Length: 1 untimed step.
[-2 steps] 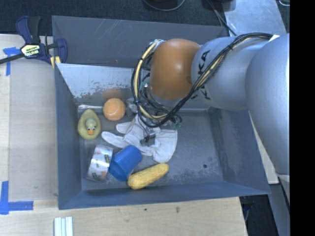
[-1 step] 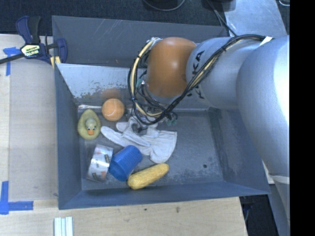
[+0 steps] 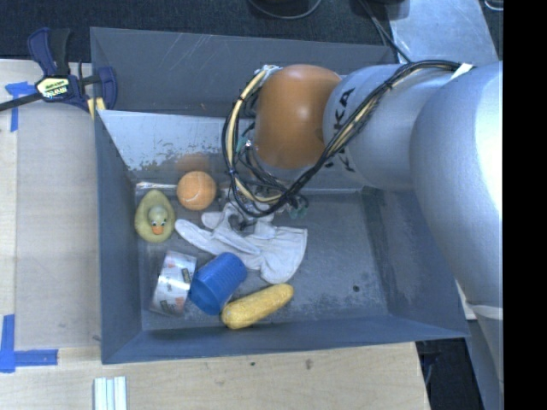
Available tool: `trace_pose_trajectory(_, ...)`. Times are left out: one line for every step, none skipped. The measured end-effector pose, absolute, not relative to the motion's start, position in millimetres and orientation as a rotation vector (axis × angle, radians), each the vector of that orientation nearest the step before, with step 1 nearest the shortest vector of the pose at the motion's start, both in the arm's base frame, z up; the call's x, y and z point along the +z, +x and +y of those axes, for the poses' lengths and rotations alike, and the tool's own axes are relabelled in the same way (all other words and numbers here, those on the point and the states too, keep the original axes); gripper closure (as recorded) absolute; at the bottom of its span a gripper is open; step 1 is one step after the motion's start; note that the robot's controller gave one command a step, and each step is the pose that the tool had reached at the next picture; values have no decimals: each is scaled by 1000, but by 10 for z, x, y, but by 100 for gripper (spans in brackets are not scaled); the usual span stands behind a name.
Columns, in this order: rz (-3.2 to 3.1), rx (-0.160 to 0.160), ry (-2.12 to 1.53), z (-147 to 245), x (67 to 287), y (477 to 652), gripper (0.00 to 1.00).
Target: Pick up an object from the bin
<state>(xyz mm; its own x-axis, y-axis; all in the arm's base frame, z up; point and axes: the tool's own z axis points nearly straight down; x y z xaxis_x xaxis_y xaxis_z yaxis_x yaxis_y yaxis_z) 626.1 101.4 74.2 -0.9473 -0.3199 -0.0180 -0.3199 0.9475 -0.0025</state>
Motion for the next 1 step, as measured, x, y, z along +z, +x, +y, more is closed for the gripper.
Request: trace_pose_trajectory(3080,1,-500,1065,1962,6075,100)
